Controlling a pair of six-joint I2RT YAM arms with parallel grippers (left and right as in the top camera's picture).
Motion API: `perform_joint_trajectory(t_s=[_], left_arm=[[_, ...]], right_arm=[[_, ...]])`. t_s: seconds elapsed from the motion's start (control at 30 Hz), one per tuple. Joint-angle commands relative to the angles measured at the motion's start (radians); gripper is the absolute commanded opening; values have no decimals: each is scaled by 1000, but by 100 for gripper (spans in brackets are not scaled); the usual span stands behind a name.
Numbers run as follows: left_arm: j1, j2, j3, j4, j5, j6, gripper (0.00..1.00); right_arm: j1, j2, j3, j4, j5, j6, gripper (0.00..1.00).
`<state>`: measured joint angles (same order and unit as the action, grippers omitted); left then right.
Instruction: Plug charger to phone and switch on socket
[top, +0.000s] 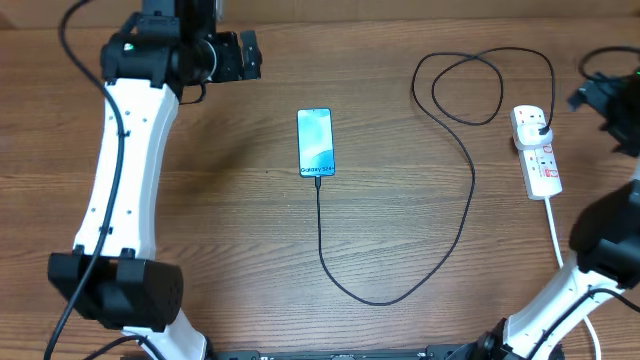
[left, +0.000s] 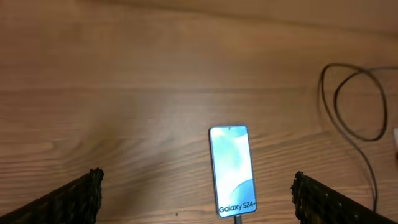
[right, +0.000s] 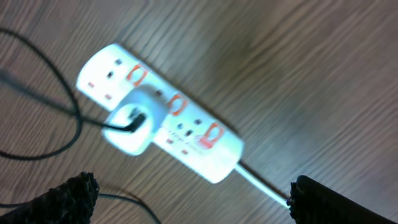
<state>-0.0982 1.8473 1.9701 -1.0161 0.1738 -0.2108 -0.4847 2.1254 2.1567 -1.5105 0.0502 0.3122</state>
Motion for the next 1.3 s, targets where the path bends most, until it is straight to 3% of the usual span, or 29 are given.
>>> perform_joint_trajectory(t_s=[0.0,0.47,1.27], left_arm=[[-6,40,-10,-4,-36,-18,100],[-6,42,-10,-4,-36,-18,100],[-6,42,-10,-4,-36,-18,100]], right_arm=[[-45,-8,-12,15,-45,-56,100],[-79,19,-377,326,-45,-50,100],[-60,135,-390,392,-79,-21,100]])
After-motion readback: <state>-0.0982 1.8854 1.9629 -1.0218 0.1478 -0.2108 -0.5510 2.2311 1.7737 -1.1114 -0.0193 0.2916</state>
